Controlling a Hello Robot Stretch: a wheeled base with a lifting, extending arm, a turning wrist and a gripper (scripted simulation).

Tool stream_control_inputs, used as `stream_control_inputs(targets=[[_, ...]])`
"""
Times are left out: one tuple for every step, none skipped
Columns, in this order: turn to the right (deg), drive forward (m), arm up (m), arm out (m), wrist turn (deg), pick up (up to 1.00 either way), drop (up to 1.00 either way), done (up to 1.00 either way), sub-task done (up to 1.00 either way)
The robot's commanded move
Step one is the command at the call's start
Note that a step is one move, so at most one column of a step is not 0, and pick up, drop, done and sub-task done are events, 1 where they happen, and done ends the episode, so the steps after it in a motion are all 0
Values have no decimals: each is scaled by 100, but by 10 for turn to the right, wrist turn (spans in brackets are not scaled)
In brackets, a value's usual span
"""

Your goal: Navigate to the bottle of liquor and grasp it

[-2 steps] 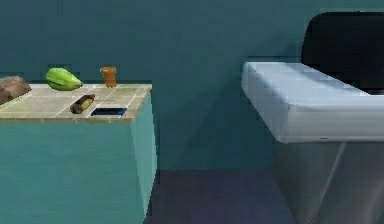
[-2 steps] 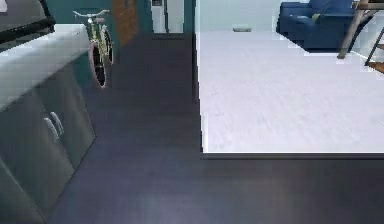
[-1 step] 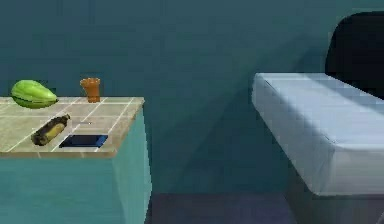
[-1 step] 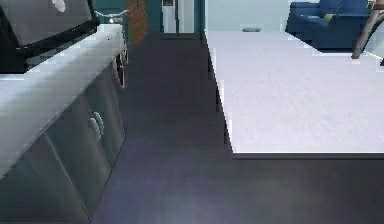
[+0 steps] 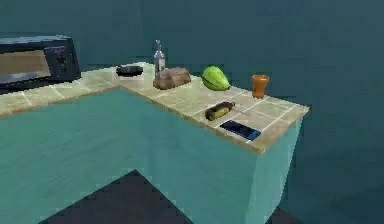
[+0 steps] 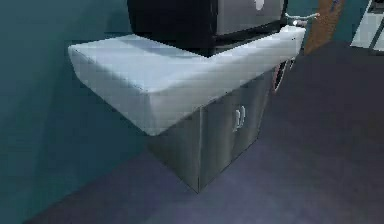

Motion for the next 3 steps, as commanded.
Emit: stream_control_inputs(targets=[[-450, 0, 0, 0, 0, 0, 0, 0, 0], [-330, 0, 0, 0, 0, 0, 0, 0, 0], [450, 0, 0, 0, 0, 0, 0, 0, 0]])
